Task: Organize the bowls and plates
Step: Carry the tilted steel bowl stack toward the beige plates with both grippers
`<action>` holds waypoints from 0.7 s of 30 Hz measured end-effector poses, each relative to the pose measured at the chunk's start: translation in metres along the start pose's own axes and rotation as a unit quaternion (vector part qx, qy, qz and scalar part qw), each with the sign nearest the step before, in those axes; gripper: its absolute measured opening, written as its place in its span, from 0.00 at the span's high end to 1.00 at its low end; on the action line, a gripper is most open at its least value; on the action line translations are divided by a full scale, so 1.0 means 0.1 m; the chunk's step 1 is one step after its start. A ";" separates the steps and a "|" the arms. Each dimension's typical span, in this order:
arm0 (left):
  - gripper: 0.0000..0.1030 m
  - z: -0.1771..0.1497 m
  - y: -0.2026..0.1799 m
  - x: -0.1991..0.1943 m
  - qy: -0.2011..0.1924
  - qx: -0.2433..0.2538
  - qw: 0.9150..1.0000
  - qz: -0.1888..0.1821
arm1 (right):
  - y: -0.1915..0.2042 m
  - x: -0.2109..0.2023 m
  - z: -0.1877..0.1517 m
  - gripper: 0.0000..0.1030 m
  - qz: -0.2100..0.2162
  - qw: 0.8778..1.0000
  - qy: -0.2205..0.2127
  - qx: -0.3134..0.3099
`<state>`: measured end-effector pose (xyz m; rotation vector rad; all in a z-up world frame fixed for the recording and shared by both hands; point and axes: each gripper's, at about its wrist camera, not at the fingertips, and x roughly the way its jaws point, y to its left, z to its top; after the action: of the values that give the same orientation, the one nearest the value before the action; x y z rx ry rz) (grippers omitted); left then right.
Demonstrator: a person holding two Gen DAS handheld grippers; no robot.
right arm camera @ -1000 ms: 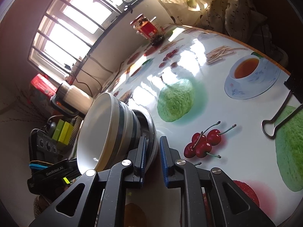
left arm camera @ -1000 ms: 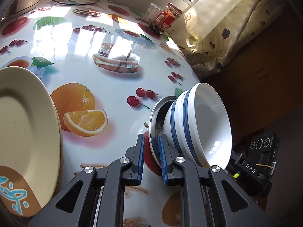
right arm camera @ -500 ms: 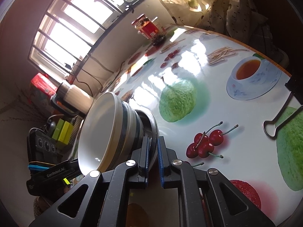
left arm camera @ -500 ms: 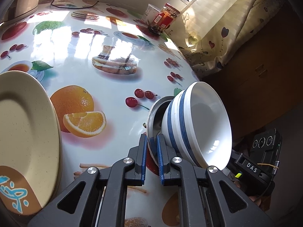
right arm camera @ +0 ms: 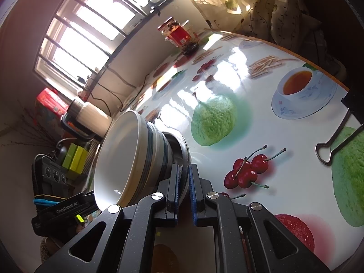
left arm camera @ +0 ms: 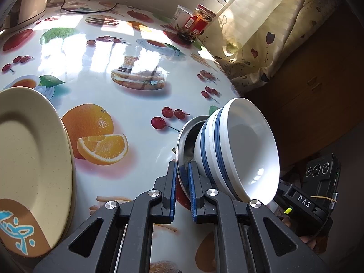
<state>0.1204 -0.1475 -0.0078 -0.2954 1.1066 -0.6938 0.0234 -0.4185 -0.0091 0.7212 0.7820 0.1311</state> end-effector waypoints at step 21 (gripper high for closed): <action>0.90 -0.01 0.02 -0.09 -0.006 -0.001 1.000 0.008 | 0.12 -0.02 -0.01 0.91 -0.010 1.000 0.001 -0.011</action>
<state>0.1180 -0.1400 -0.0033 -0.2913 1.0971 -0.6765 0.0229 -0.4096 -0.0006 0.6918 0.7881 0.1222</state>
